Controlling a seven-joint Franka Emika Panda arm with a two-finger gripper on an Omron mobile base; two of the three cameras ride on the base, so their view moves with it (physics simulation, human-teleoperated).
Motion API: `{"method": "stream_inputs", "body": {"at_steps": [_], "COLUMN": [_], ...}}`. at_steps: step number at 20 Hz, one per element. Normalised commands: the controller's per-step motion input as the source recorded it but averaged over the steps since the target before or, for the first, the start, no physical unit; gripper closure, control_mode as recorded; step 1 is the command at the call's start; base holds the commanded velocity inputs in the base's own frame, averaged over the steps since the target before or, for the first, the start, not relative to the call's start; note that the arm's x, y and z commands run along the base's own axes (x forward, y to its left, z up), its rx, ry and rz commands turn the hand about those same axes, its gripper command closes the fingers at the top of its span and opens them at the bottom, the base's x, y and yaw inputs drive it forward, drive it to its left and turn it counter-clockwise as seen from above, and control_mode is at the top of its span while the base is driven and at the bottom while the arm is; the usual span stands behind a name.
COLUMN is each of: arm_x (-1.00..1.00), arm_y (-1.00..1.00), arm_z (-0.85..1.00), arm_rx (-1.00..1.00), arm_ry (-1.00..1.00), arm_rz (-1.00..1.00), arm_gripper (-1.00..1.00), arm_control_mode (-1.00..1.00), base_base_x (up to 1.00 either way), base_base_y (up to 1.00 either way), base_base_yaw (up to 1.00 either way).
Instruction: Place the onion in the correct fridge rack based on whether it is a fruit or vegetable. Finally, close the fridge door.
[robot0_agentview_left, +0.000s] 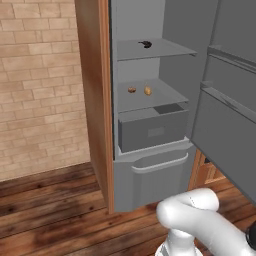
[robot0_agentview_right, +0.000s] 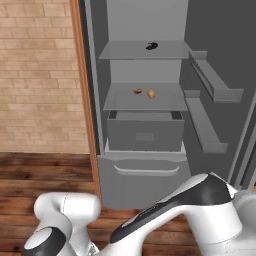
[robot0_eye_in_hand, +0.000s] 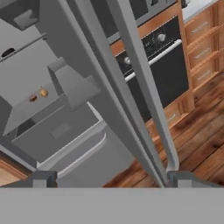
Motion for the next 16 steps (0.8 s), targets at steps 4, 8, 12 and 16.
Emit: {"method": "stream_inputs", "body": {"at_steps": [4,8,12,16], "arm_x": [0.22,0.09,0.15,0.46], "arm_y": [-0.53,-0.45,-0.4,-0.22], "arm_z": [-0.37,-0.17,-0.15,-0.37], "arm_rx": [0.0,0.01,0.01,0.0], "arm_ry": [0.0,0.0,0.0,0.0], "arm_rz": [0.0,0.03,0.03,0.0], "arm_gripper": [-1.0,-1.0,-1.0,-1.0], "arm_control_mode": [-1.0,-1.0,-1.0,-1.0], "base_base_x": [0.0,0.0,0.0,0.0], "base_base_y": [0.0,0.0,0.0,0.0], "base_base_yaw": [0.0,0.0,0.0,0.0]}}
